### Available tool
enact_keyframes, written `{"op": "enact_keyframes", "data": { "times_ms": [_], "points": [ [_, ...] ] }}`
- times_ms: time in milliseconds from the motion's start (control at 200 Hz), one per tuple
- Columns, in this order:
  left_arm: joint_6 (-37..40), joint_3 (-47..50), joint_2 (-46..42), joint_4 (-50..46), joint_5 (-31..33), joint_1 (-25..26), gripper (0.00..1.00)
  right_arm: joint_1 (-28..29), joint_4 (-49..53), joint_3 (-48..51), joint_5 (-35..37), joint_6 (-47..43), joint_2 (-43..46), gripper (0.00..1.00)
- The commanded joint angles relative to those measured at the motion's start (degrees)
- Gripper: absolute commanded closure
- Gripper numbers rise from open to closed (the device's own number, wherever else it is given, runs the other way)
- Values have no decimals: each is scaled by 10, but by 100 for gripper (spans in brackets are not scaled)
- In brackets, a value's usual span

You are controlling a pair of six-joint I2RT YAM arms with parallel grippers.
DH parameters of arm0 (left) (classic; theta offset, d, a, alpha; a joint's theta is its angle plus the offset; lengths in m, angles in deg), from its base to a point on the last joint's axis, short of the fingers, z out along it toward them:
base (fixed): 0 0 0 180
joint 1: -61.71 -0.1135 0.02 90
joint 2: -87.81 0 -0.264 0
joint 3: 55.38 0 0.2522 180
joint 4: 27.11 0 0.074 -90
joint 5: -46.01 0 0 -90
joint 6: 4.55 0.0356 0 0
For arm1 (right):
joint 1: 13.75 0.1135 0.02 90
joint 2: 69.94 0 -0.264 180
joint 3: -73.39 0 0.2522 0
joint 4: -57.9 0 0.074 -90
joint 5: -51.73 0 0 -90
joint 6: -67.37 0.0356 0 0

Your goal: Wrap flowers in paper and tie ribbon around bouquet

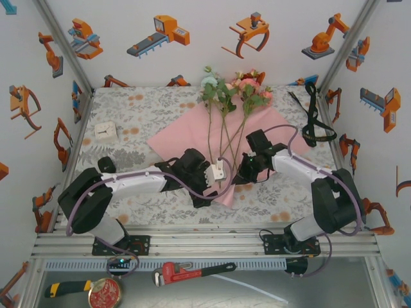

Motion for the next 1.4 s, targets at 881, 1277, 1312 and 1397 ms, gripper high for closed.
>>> {"op": "enact_keyframes", "data": {
  "times_ms": [881,1277,1312,1397],
  "points": [
    [-65,-45,29,89,-31,-21,100,-91,177,-119,10,-376,95,28],
    [-99,-50,13,105,-57,-50,100,-66,21,123,-87,-933,306,17],
    [-99,-49,12,105,-56,-51,100,-54,-1,145,-65,-950,321,16],
    [-102,-47,8,106,-54,-55,100,-8,-49,179,21,-983,334,17]
  ]
}}
